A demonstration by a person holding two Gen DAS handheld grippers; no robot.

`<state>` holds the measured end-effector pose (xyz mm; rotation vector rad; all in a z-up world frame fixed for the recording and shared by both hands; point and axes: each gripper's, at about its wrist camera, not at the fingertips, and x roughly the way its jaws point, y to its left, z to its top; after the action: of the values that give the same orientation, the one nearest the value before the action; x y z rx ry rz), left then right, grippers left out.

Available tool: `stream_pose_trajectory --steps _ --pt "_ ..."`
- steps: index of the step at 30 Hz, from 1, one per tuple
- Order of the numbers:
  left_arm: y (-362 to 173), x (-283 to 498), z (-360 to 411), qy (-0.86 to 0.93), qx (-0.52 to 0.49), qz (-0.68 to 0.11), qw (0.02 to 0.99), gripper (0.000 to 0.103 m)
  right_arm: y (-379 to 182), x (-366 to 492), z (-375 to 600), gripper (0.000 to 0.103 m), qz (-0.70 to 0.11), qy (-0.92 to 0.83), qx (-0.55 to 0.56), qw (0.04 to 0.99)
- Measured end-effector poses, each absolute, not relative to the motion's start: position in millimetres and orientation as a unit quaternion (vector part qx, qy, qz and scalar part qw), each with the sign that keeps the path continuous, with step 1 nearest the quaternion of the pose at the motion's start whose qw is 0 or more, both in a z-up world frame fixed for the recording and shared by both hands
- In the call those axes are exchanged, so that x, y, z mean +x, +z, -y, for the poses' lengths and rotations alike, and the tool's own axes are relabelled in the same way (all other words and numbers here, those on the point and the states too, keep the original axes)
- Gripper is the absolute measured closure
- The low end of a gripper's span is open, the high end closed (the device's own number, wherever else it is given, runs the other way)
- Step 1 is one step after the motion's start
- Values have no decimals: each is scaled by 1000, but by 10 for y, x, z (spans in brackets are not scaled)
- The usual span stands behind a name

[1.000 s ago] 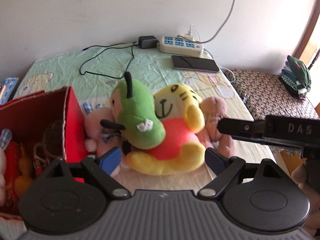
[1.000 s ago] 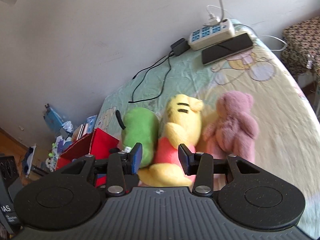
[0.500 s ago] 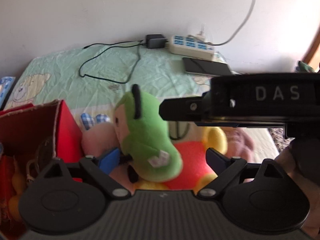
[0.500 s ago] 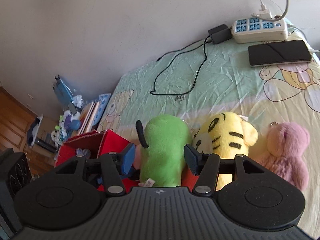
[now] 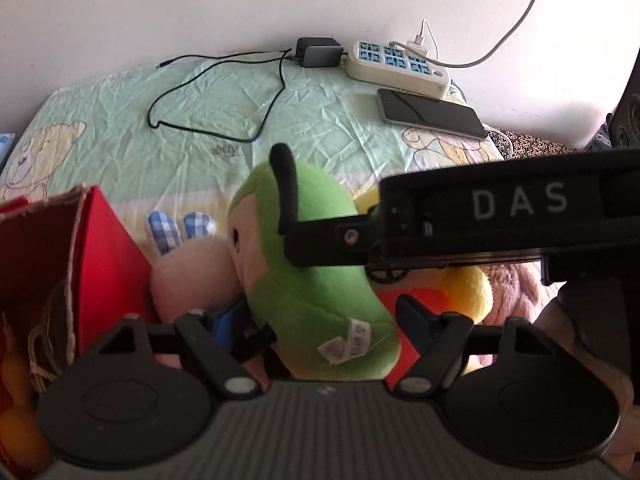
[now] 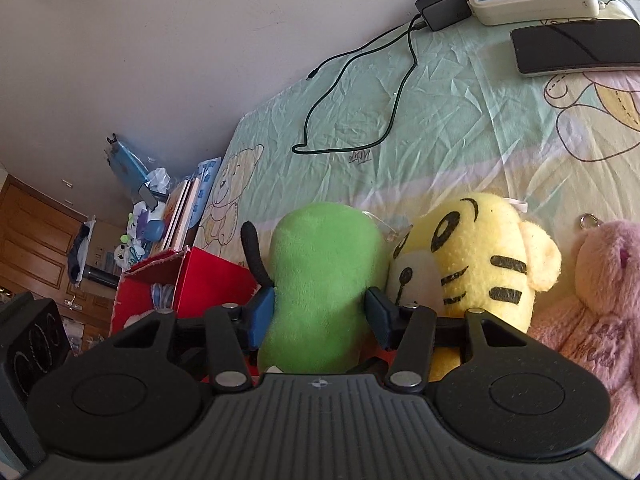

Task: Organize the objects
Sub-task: 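Grasp the green plush with the right gripper, then carry the green plush with the right gripper over the red box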

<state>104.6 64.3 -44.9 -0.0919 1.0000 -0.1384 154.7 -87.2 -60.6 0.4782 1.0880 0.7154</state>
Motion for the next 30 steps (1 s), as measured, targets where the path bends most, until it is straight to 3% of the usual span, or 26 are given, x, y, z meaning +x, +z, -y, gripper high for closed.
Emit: stream_pose_trajectory --steps 30 --pt "400 -249 -625 -123 -22 -378 918 27 168 122 990 53 -367 326 241 837"
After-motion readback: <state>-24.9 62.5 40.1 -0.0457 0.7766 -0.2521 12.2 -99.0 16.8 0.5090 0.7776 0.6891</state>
